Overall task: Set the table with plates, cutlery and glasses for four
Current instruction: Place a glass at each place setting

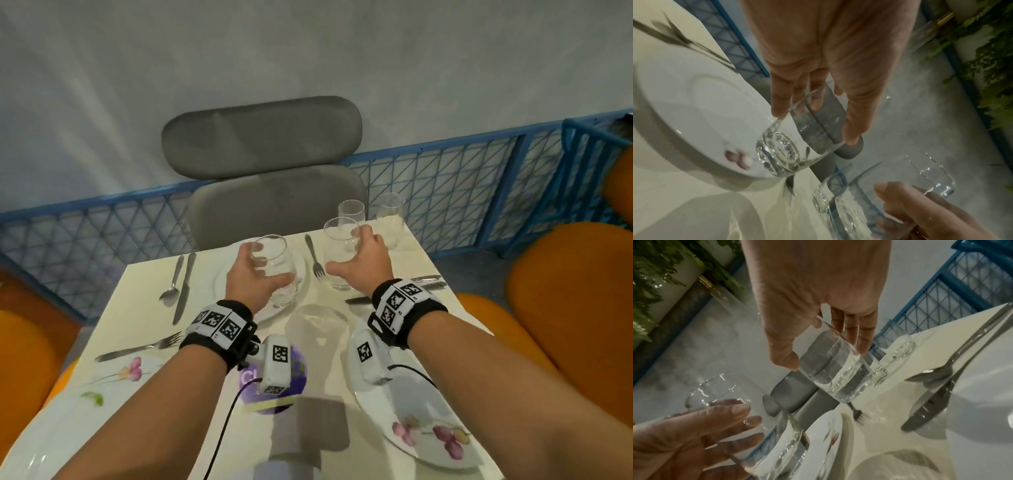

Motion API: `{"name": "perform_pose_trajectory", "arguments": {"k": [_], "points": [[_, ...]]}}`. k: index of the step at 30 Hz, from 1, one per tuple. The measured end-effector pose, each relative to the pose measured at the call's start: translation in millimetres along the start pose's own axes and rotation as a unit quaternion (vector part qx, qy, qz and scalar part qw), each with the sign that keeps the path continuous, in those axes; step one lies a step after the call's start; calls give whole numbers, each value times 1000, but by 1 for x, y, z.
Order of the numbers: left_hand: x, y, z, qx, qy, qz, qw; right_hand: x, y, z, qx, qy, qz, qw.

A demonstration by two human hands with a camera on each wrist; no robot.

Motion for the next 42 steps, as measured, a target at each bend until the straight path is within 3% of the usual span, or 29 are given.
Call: {"name": "perform_pose_trajectory", "arguments": {"k": [6,12,42], "points": [[-67,22,-28,-23,-22,41,999,29,16,-36,17,51,-15,998],[-98,51,-40,-45,-40,74,995,49,15,-55,26,72,-32,997],[-116,92,-40,-76,-38,57,995,86,11,-66,54,93,-71,992]]}}
Point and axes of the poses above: each hand's wrist, its own z-axis towards the middle knuckle, its own x-axis out of the palm, y = z × x, the point moved 2 cm from there along z, towards the middle knuckle, and after that the axes turned 8 degrees about -z, right-handed, at the moved point
